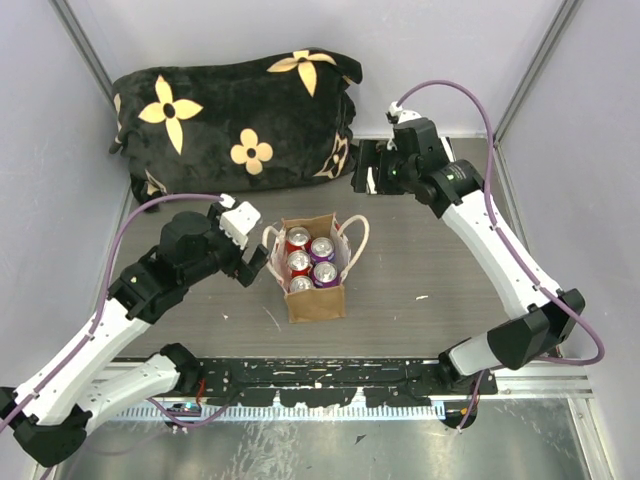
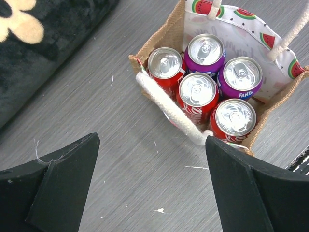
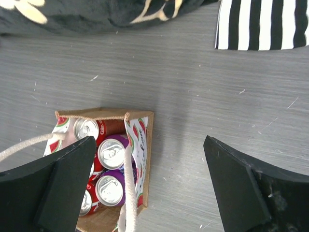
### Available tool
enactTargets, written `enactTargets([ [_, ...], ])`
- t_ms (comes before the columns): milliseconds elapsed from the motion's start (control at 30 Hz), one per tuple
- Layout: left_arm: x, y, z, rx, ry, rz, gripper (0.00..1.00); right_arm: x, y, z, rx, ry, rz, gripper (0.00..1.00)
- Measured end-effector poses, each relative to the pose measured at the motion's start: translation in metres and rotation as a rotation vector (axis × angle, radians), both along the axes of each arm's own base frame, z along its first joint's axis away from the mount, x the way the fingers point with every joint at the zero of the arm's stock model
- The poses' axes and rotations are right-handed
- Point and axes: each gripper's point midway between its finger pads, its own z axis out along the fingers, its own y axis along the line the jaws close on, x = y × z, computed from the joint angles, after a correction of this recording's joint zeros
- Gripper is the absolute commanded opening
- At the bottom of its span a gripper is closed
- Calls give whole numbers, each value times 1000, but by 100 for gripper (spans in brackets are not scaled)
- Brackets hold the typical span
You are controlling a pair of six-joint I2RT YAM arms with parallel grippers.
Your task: Place the beverage into the canvas bag
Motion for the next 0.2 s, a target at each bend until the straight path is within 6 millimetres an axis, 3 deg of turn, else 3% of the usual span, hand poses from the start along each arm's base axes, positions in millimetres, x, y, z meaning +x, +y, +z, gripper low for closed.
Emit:
enactTargets([
  [200, -2, -3, -2, -7, 14, -15, 98, -8, 6, -20, 8, 59, 33, 100],
])
